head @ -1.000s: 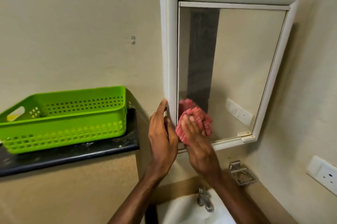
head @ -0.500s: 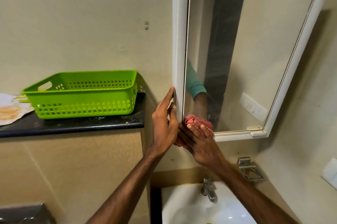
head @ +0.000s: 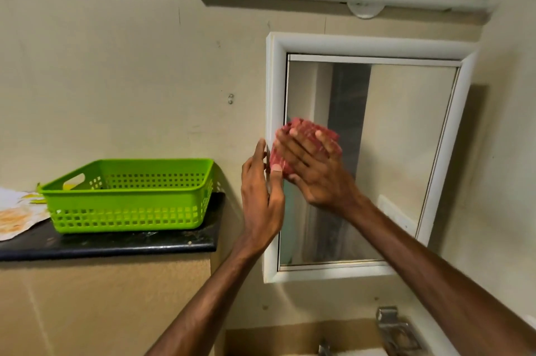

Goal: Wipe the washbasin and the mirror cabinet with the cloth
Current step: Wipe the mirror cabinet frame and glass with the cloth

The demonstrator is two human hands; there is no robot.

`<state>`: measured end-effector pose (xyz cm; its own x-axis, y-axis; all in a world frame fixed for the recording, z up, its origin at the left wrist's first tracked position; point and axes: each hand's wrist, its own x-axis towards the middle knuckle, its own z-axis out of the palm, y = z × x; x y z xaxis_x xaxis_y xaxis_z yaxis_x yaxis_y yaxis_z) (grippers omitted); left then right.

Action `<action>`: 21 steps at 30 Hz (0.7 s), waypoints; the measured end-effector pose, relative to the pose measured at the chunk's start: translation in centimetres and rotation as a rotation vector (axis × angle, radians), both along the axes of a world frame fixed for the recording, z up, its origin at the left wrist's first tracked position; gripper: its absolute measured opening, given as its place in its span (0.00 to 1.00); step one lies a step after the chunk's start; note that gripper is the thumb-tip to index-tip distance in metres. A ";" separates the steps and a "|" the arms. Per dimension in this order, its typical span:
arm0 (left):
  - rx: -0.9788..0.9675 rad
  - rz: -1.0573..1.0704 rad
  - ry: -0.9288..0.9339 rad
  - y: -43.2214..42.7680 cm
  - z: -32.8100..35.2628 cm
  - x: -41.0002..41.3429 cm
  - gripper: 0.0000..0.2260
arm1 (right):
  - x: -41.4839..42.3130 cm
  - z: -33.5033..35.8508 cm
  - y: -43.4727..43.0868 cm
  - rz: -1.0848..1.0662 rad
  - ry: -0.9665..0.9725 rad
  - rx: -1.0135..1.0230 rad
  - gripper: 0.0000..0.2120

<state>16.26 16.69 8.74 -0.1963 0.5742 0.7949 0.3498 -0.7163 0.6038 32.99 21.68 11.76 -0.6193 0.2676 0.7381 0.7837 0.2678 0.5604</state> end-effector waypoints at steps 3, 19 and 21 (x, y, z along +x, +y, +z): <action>0.039 0.012 -0.005 0.0 2.4 0.7 0.25 | -0.6 6.4 0.2 -0.022 0.035 0.079 0.31; 0.127 -0.023 0.132 1.3 2.2 1.5 0.28 | -4.5 1.2 0.5 -0.083 0.727 0.092 0.32; 0.128 -0.016 0.160 1.4 1.9 1.6 0.28 | -5.1 -2.5 0.4 -0.132 0.822 0.073 0.33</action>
<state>17.82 18.11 10.59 -0.0529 0.4685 0.8819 0.4221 -0.7899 0.4449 27.91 22.13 9.27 0.1576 0.2347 0.9592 0.9728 0.1302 -0.1917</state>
